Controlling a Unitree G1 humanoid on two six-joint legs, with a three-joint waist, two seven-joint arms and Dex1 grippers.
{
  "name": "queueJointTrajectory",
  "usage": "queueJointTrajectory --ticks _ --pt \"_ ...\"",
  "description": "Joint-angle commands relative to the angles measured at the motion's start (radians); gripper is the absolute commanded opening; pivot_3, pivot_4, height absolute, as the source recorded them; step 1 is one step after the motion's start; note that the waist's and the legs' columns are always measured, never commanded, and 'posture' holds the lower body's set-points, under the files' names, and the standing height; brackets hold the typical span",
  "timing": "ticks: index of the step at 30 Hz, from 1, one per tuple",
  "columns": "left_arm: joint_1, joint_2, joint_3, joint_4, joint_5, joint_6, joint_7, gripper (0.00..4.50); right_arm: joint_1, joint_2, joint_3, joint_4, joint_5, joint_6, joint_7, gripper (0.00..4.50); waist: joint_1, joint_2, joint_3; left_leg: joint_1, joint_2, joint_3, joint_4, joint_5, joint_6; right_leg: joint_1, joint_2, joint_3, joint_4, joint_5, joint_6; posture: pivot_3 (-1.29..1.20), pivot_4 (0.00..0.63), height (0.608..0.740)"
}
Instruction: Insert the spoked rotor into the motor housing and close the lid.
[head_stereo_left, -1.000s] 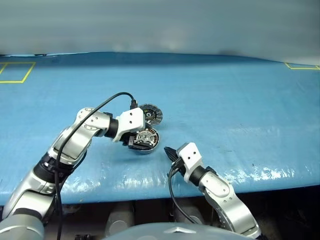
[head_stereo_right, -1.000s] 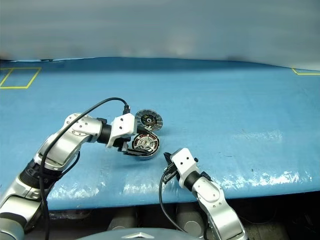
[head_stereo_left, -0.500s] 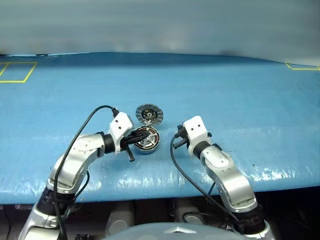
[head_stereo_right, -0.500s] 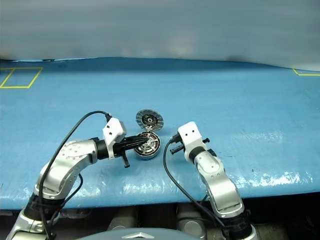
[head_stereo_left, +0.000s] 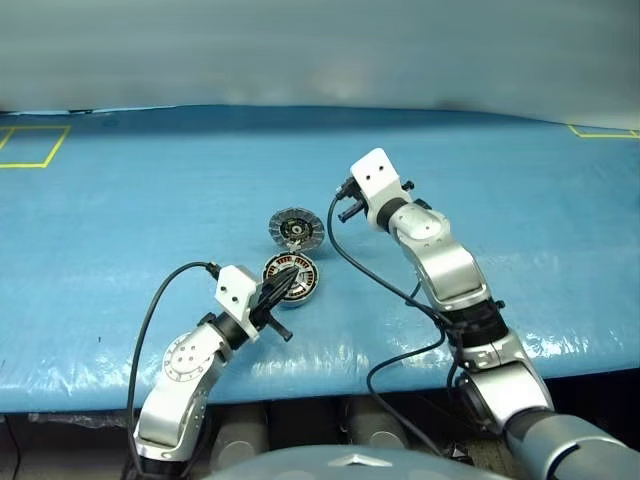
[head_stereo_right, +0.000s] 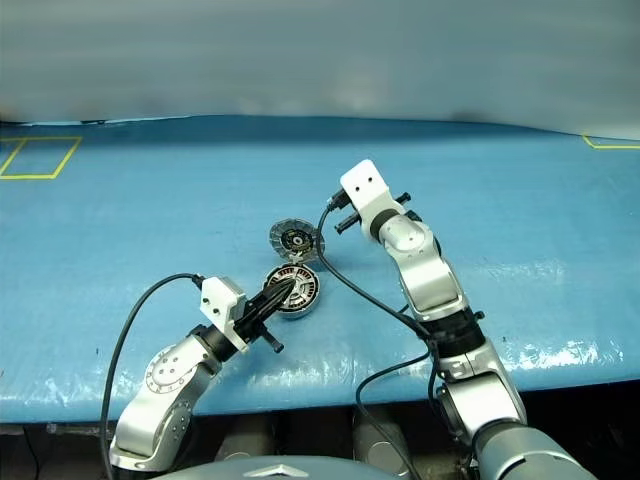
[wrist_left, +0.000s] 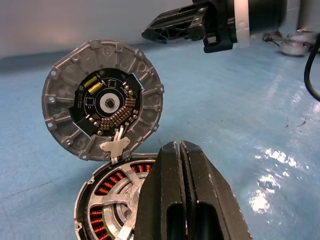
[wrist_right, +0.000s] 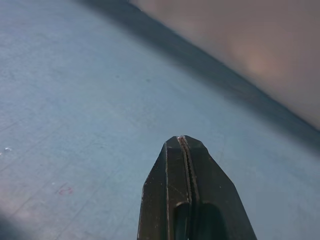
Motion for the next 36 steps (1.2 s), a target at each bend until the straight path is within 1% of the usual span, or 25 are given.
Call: queueJointTrajectory --ticks 1,6,10,14,18,23,26,29,33,36 --pt "0.033 0.003 -0.009 0.008 0.006 -0.098 -0.005 0.07 -0.092 0.009 0.0 0.105 0.013 -0.11 0.07 0.0 -0.001 0.0 0.0 0.0 0.0 0.0 0.0 0.0 0.0 0.0 0.0 0.0 0.0 0.0 0.0 0.0 0.15 0.74" --pt "0.064 0.014 -0.007 0.052 0.033 -0.174 0.003 0.07 -0.159 0.031 -0.008 0.219 0.052 -0.189 0.185 0.0 -0.003 0.0 0.0 0.0 0.0 0.0 -0.001 0.0 0.0 0.0 0.0 0.0 -0.001 0.0 0.0 0.0 0.15 0.74" --pt "0.086 0.031 -0.004 0.069 0.056 -0.202 0.017 0.07 -0.153 0.034 0.018 0.226 0.072 -0.221 0.295 0.0 -0.002 0.001 0.001 0.0 0.0 0.0 -0.002 0.0 0.0 0.0 0.0 0.0 -0.002 0.0 0.0 0.0 0.15 0.74" --pt "0.101 0.055 -0.03 0.092 0.096 -0.234 0.015 0.07 -0.105 0.034 0.046 0.163 0.115 -0.198 0.405 0.0 -0.002 0.002 0.001 0.0 0.0 0.0 -0.002 0.0 0.001 0.0 0.0 0.0 -0.002 0.0 0.0 0.0 0.15 0.74" --pt "0.101 0.04 -0.034 0.103 0.069 -0.228 0.012 0.07 -0.039 0.034 0.059 0.073 0.175 -0.135 0.493 0.0 -0.001 0.002 0.001 0.0 0.0 0.0 -0.002 0.0 0.001 0.0 0.0 0.0 -0.002 0.0 0.0 0.0 0.15 0.74" --pt "0.081 0.035 -0.03 0.122 0.034 -0.213 -0.008 0.07 0.036 0.027 0.056 -0.052 0.266 -0.028 0.562 0.0 -0.001 0.003 0.001 0.0 0.0 0.0 -0.002 0.0 0.001 0.0 0.0 0.0 -0.001 -0.003 0.001 0.0 0.15 0.74" --pt "0.11 0.03 -0.028 0.091 -0.003 -0.199 -0.007 0.07 0.092 0.012 0.076 -0.132 0.29 0.014 0.577 0.0 -0.002 0.003 0.001 0.0 0.001 0.0 -0.002 0.0 0.001 0.0 0.0 -0.001 -0.001 -0.004 0.003 0.0 0.15 0.74" --pt "0.12 0.019 -0.024 0.081 -0.028 -0.196 -0.003 0.07 0.139 0.016 0.089 -0.181 0.299 0.046 0.552 0.0 -0.001 0.003 0.001 0.0 0.001 0.0 -0.002 0.0 0.001 0.0 0.0 -0.001 -0.002 -0.004 0.003 0.0 0.15 0.74" --pt "0.128 0.01 -0.02 0.074 -0.028 -0.205 0.014 0.07 0.214 0.04 0.105 -0.231 0.307 0.077 0.505 0.0 -0.001 0.003 0.001 0.0 0.001 0.0 -0.002 0.0 0.001 0.0 0.0 -0.001 -0.002 -0.005 0.002 0.0 0.15 0.74" --pt "0.143 0.013 -0.024 0.07 -0.002 -0.218 0.031 0.07 0.273 0.069 0.118 -0.262 0.319 0.101 0.467 0.0 -0.002 0.003 0.001 0.0 0.001 0.0 -0.002 0.0 0.001 0.0 0.0 0.0 -0.002 -0.005 0.001 0.0 0.15 0.74"
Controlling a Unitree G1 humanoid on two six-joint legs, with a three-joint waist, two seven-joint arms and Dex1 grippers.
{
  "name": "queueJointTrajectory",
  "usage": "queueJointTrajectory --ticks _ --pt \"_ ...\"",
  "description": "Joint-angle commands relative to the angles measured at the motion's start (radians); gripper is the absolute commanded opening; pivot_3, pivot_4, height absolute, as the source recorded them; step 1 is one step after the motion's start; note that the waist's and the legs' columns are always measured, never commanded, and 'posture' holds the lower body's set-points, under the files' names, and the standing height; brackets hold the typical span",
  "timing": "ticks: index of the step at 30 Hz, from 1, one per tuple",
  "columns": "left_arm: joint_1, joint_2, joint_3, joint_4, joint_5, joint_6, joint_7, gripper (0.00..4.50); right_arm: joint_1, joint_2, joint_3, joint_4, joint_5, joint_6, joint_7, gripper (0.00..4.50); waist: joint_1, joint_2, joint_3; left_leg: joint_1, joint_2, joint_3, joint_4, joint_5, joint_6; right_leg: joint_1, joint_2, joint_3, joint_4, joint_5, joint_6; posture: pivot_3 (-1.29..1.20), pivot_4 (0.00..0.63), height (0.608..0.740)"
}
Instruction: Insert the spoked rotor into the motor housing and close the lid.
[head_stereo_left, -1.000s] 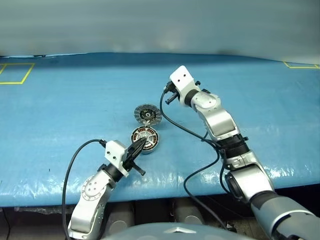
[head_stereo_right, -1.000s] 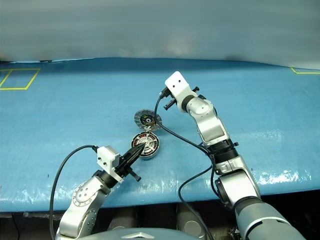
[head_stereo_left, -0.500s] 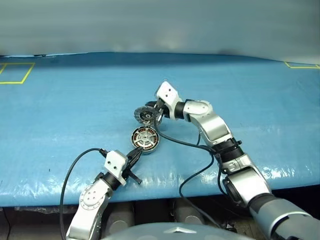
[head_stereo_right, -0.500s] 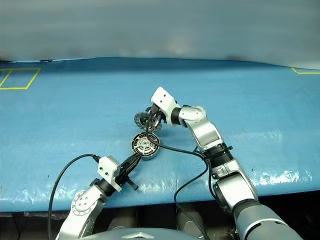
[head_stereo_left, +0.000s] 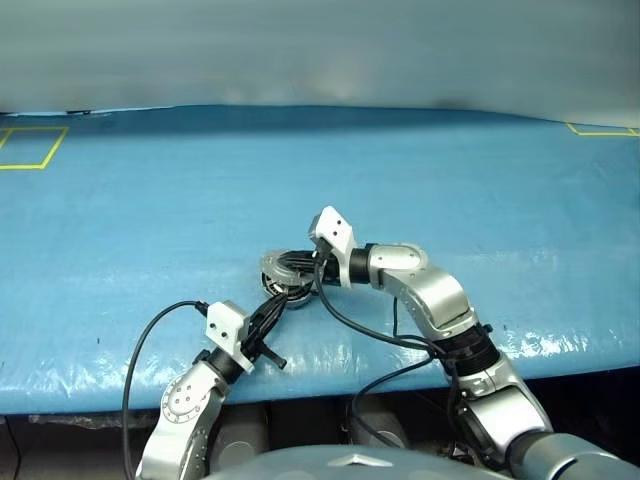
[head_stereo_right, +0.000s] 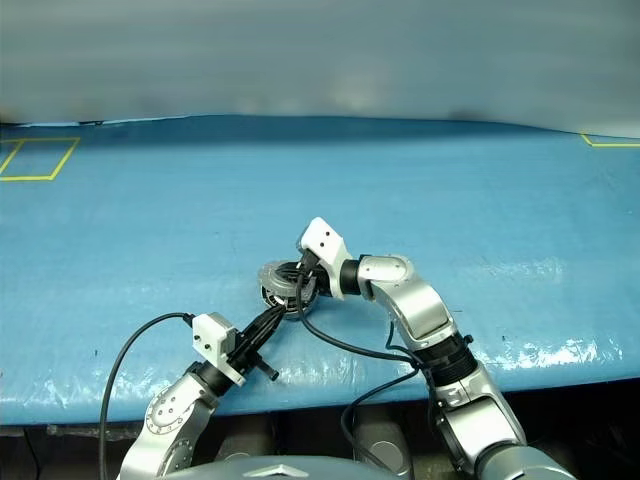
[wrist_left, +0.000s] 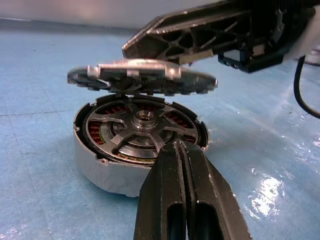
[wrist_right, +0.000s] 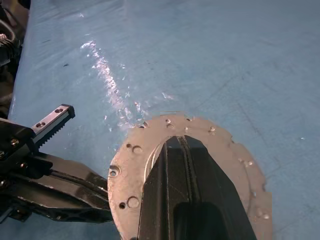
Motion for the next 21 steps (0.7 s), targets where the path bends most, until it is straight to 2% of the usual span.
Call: queueJointTrajectory --ticks 1,8,12,21 --pt "0.018 -0.003 -0.004 -0.044 0.027 -0.034 0.028 0.07 0.051 0.036 0.009 -0.065 0.028 0.025 -0.048 0.0 0.0 0.0 0.0 0.0 0.0 0.0 0.0 0.0 0.0 0.0 0.0 0.0 0.0 0.0 0.0 0.0 0.15 0.74" --pt "0.042 -0.005 -0.014 -0.068 0.053 -0.04 0.061 0.07 0.14 0.089 0.01 -0.067 0.035 0.047 -0.138 0.0 -0.001 0.0 0.0 0.001 0.0 0.0 0.0 0.0 0.0 0.0 0.0 0.0 0.0 0.0 0.0 0.0 0.15 0.74" --pt "-0.018 -0.014 -0.014 -0.017 0.062 -0.017 0.075 0.07 0.167 0.106 0.006 -0.073 0.041 0.05 -0.177 0.0 0.001 0.0 0.0 0.001 0.0 0.0 0.0 0.0 0.0 0.0 0.0 0.0 0.0 0.0 0.0 0.0 0.15 0.74" --pt "-0.04 -0.032 -0.017 -0.033 0.08 0.013 0.115 0.07 0.16 0.105 0.0 -0.088 0.058 0.049 -0.201 0.0 0.003 0.0 0.0 0.001 0.0 0.0 0.0 0.0 0.0 0.001 0.0 0.001 -0.001 0.0 0.0 0.0 0.15 0.74"
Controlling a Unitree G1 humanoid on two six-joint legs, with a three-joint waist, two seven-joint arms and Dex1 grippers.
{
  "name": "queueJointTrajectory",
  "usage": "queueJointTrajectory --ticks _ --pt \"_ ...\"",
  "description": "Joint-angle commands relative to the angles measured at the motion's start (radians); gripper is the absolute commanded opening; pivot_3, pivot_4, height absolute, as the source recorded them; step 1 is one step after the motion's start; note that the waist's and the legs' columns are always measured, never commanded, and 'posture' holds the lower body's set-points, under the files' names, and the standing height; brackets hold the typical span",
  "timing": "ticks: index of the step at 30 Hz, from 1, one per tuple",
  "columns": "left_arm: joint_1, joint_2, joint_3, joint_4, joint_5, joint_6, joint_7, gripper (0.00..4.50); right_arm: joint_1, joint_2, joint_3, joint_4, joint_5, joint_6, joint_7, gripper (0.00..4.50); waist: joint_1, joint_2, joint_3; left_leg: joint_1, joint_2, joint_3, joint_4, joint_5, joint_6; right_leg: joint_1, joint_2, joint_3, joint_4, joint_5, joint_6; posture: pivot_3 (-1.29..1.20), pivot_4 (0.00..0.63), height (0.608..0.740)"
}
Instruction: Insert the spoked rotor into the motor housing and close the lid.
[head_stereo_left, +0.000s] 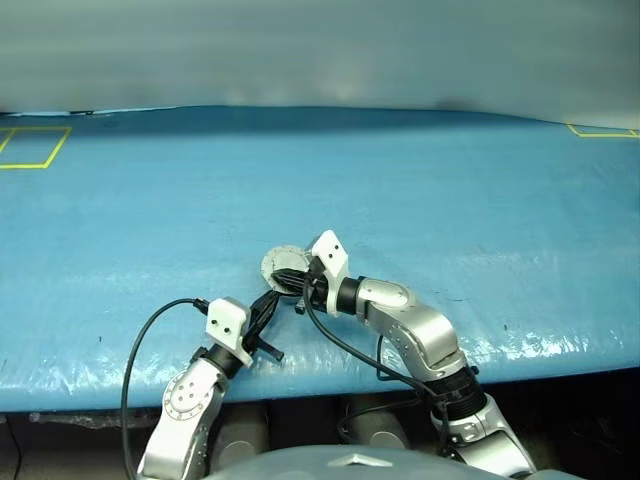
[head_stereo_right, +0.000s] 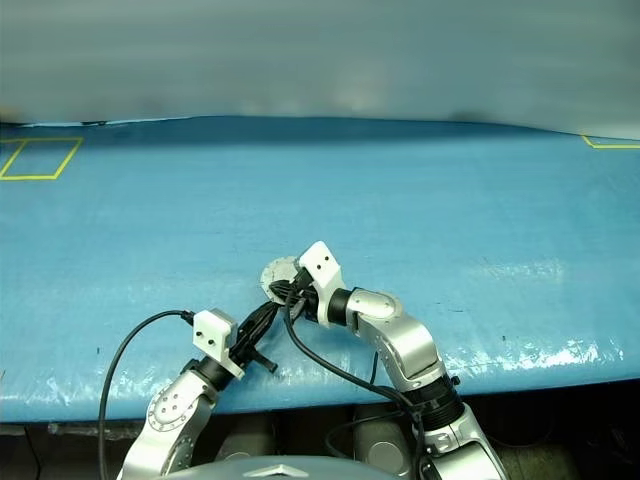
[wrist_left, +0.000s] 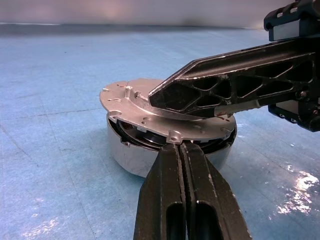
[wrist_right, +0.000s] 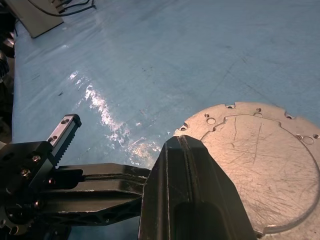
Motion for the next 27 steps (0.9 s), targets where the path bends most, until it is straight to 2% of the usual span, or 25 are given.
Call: queueJointTrajectory --ticks 1,8,18,23,27 --pt "-0.019 -0.007 -0.009 -0.051 0.009 0.007 0.019 0.07 -0.005 -0.003 0.004 -0.012 0.012 0.015 -0.005 0.0 0.0 0.0 0.0 0.0 0.0 0.0 0.0 0.0 0.0 0.0 0.0 0.0 0.0 0.0 0.0 0.0 0.15 0.74" --pt "-0.021 -0.025 0.007 -0.049 -0.026 -0.004 0.033 0.07 -0.009 -0.001 -0.001 -0.045 0.03 0.022 -0.012 0.0 -0.001 0.0 0.0 -0.001 0.0 0.0 -0.001 0.0 0.0 -0.001 0.0 0.0 0.0 0.0 0.0 0.0 0.15 0.74" --pt "-0.067 -0.053 0.02 -0.055 0.0 0.012 0.082 0.07 -0.014 0.001 0.003 -0.072 0.035 0.021 -0.01 0.0 -0.001 0.0 0.0 -0.002 0.0 0.0 0.0 0.0 0.0 -0.001 0.0 0.0 -0.001 0.0 0.0 0.0 0.15 0.74" --pt "-0.03 -0.007 0.031 -0.049 -0.03 0.014 0.03 0.07 -0.02 -0.008 0.008 -0.11 0.049 0.025 0.0 0.0 -0.003 0.0 0.0 -0.002 0.0 0.0 -0.001 0.0 0.0 -0.002 0.0 0.0 -0.001 0.0 0.0 0.0 0.15 0.74" --pt "-0.008 0.05 0.022 -0.035 0.007 0.037 0.006 0.07 -0.024 -0.014 0.011 -0.143 0.062 0.027 0.005 0.0 -0.003 0.0 0.0 -0.002 0.0 0.0 -0.002 0.0 0.0 -0.002 0.0 0.0 -0.001 0.0 0.0 0.0 0.15 0.74"
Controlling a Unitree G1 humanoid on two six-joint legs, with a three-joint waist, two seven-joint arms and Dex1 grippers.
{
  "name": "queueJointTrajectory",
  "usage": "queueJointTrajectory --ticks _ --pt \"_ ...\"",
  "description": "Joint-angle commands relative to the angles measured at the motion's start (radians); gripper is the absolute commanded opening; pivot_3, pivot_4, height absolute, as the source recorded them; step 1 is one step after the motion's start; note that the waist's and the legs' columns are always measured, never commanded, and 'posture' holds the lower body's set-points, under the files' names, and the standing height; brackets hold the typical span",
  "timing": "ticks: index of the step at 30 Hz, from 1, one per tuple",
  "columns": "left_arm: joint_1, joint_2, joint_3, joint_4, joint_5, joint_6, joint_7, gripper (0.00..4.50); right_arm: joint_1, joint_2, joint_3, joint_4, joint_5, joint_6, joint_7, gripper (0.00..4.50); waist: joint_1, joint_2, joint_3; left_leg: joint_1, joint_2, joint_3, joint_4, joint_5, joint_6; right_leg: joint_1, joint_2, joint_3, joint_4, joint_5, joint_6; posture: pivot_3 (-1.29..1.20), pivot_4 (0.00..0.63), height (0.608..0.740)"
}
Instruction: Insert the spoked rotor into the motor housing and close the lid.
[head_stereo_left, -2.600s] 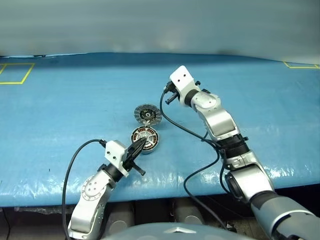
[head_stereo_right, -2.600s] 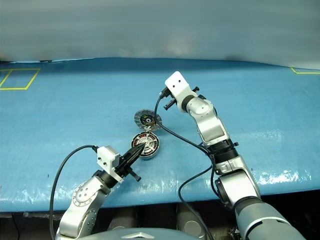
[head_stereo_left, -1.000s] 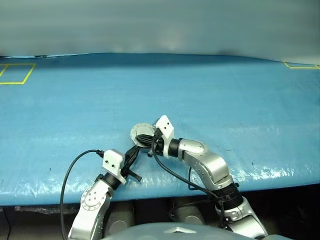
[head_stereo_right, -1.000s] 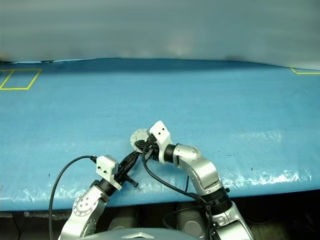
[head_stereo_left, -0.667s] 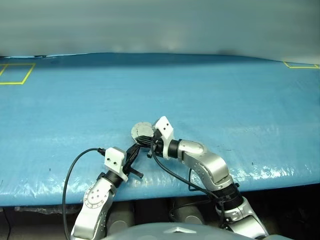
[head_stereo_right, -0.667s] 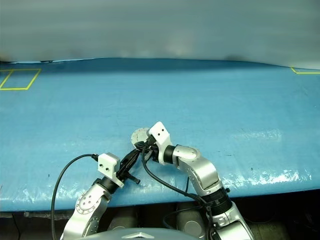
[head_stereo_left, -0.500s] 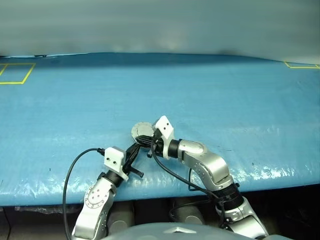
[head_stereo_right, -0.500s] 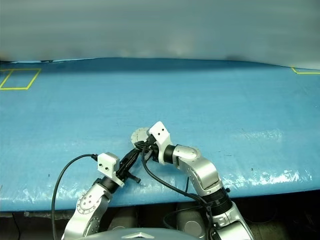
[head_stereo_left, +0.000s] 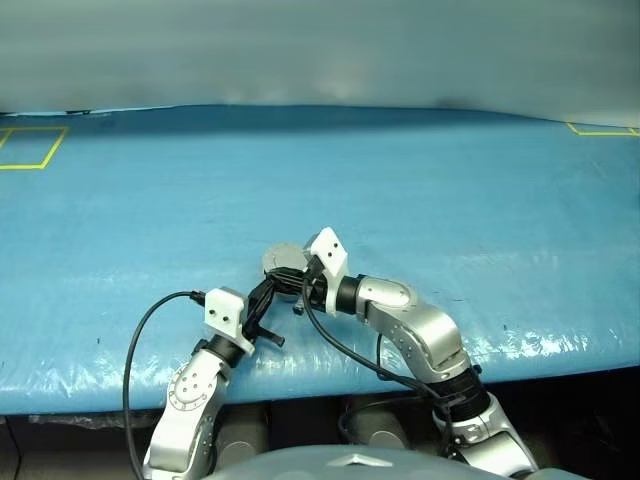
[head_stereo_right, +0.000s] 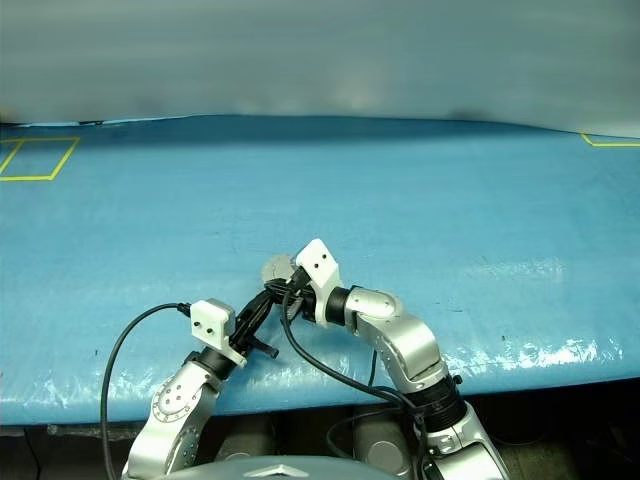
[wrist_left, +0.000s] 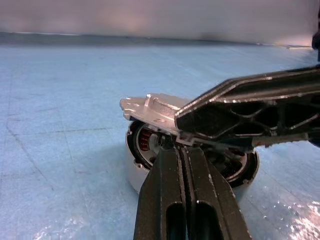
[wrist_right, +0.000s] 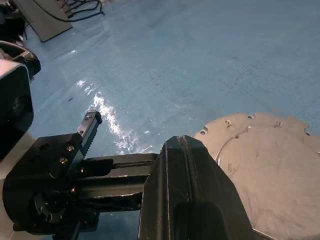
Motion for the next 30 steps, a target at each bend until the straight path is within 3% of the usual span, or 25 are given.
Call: queueJointTrajectory --ticks 1,10,18,30 --pt "0.011 0.023 0.005 -0.02 0.012 0.0 -0.01 0.07 -0.019 -0.002 0.006 -0.07 0.029 -0.007 0.009 0.0 0.0 0.0 0.0 0.0 0.0 0.0 0.0 0.0 0.0 0.0 0.0 0.0 0.0 0.0 0.0 0.0 0.15 0.74" --pt "-0.023 -0.022 0.026 0.041 0.053 -0.087 0.058 0.07 -0.026 0.012 -0.002 -0.072 0.007 -0.032 -0.049 0.0 0.002 0.0 0.0 0.0 0.0 0.0 0.0 0.0 0.0 0.0 0.0 0.0 0.0 0.0 0.0 0.0 0.15 0.74" --pt "-0.029 -0.041 0.03 0.073 0.009 -0.086 0.024 0.07 -0.025 0.042 -0.005 -0.015 -0.029 -0.046 -0.133 0.0 0.001 0.0 0.0 -0.001 0.0 0.0 0.0 0.0 0.0 0.0 0.0 0.0 -0.001 0.0 0.0 0.0 0.15 0.74" --pt "-0.033 -0.052 0.0 0.088 0.033 -0.08 0.019 0.07 0.065 0.029 0.035 0.093 -0.135 -0.095 -0.218 0.0 0.005 0.0 0.0 0.0 0.0 0.0 0.001 0.0 0.0 0.001 0.0 0.0 -0.001 0.0 0.0 0.0 0.15 0.74"
